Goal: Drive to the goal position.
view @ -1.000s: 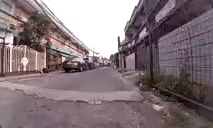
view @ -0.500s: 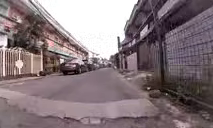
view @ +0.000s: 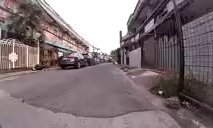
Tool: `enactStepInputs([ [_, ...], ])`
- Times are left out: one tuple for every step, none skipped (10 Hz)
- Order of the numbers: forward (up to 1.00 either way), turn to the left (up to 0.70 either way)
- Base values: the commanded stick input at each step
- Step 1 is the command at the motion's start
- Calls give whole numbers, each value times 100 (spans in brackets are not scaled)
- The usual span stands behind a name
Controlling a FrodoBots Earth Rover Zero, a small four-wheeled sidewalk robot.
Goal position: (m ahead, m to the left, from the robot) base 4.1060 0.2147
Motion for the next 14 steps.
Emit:
enactStepInputs([
  [100,0],
  [100,0],
  [100,0],
  [100,0],
  [100,0],
  [100,0],
  [100,0],
  [100,0],
  [100,0],
  [100,0],
  [100,0],
  [100,0],
  [100,0],
  [100,0],
])
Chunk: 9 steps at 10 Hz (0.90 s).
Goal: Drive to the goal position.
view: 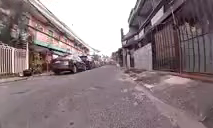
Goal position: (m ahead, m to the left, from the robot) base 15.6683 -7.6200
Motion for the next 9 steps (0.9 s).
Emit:
enactStepInputs([
  [100,0],
  [100,0],
  [100,0],
  [100,0],
  [100,0],
  [100,0],
  [100,0],
  [100,0],
  [100,0],
])
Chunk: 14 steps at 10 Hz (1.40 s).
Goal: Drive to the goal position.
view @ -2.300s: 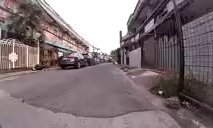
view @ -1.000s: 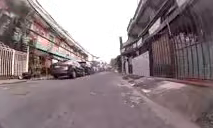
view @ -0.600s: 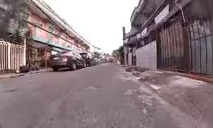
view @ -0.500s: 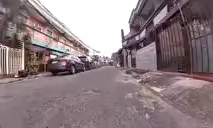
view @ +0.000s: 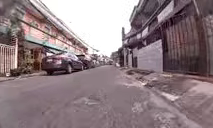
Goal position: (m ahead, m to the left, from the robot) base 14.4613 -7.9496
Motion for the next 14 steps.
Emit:
enactStepInputs([
  [100,0],
  [100,0],
  [100,0],
  [100,0],
  [100,0],
  [100,0],
  [100,0],
  [100,0],
  [100,0],
  [100,0],
  [100,0],
  [100,0],
  [100,0],
  [100,0],
])
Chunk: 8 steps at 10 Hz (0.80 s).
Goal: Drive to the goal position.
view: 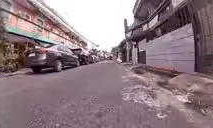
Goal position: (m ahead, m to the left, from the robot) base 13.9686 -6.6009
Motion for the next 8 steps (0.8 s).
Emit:
enactStepInputs([
  [100,0],
  [100,0],
  [100,0],
  [100,0],
  [100,0],
  [100,0],
  [100,0],
  [100,0],
])
